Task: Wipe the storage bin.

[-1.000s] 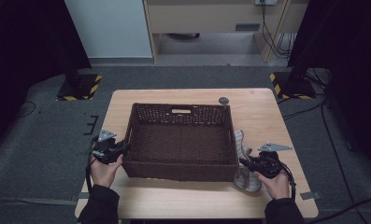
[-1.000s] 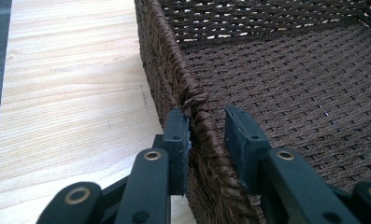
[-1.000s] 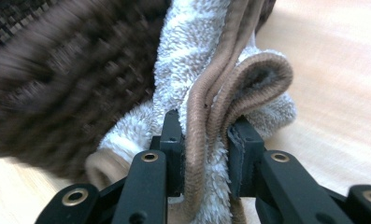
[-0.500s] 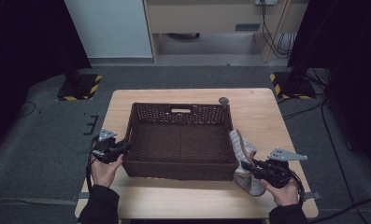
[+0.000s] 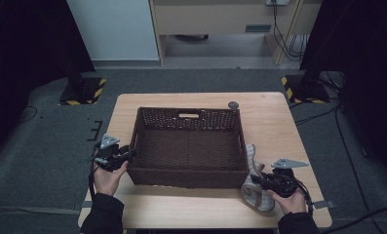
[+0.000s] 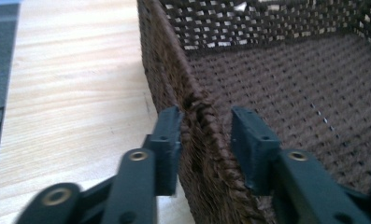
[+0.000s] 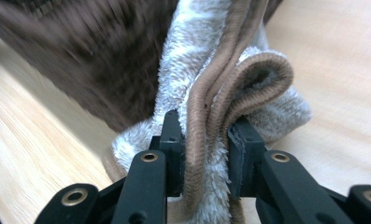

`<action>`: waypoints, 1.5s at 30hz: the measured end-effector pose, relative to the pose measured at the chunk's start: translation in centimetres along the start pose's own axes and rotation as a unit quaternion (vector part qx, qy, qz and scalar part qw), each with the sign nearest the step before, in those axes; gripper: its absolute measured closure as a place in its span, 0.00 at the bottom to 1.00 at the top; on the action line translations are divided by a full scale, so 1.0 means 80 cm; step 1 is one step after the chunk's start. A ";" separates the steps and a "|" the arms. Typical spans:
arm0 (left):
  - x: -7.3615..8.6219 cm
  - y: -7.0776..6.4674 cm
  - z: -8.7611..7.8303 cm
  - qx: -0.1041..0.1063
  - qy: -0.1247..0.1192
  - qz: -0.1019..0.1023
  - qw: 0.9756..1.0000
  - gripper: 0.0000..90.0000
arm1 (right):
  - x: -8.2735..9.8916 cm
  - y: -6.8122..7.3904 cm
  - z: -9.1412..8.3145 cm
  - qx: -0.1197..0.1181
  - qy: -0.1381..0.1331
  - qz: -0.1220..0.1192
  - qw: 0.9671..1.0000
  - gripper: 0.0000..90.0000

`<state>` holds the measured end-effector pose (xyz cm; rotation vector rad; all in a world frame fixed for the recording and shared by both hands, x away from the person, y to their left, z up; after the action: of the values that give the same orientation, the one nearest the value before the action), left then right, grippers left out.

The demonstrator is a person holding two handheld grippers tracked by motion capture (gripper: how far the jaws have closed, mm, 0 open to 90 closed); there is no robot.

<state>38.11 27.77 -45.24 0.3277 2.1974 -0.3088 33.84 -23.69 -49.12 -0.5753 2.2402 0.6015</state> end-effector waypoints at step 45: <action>0.015 -0.008 0.000 -0.001 0.022 0.017 1.000 0.75 | 0.006 -0.067 -0.038 0.196 -0.009 0.003 0.981 0.77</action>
<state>37.20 27.34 -46.17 0.3747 2.2328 -0.2839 34.94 -29.81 -48.86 -0.3605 2.2615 0.1564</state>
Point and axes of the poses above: each handheld gripper's, and its own axes: z roughly forward along the jaws, x roughly out of its underside, y roughly to its left, the point moved 2 cm from there along z, roughly forward along the jaws
